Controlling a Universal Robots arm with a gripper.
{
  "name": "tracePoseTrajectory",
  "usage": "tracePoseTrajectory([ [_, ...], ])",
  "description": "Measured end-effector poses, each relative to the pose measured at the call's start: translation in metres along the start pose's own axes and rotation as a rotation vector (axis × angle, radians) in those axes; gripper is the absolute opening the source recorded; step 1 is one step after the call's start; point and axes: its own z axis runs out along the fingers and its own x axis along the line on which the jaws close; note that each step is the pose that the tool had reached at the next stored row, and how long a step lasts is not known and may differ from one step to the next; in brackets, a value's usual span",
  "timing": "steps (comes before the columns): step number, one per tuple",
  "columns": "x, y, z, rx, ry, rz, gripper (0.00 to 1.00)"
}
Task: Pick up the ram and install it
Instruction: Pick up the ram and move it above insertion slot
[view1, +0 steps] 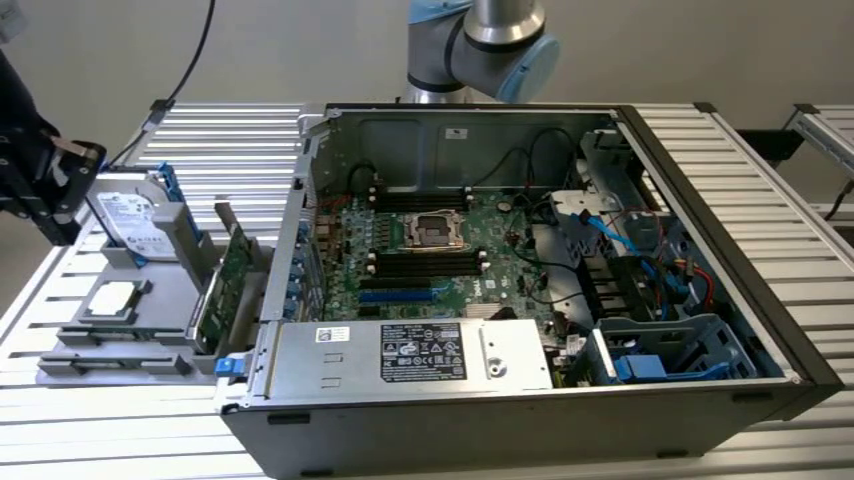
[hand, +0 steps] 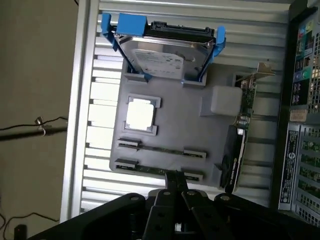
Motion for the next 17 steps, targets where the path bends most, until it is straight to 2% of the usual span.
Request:
tracePoseTrajectory([
  [17, -0.0002, -0.0002, 0.0029, 0.0162, 0.0186, -0.309, 0.11],
])
